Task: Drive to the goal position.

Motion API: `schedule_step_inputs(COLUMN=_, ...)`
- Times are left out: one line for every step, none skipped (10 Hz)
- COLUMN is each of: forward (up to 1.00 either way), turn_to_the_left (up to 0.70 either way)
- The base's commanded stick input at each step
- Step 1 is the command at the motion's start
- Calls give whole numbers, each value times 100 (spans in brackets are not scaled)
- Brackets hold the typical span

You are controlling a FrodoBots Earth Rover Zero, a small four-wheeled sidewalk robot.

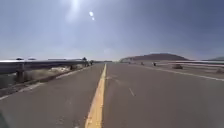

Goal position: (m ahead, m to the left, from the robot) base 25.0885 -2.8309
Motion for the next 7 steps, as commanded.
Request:
schedule_step_inputs(forward=85, turn_to_the_left=0)
schedule_step_inputs(forward=85, turn_to_the_left=0)
schedule_step_inputs(forward=85, turn_to_the_left=0)
schedule_step_inputs(forward=85, turn_to_the_left=0)
schedule_step_inputs(forward=85, turn_to_the_left=0)
schedule_step_inputs(forward=85, turn_to_the_left=0)
schedule_step_inputs(forward=85, turn_to_the_left=0)
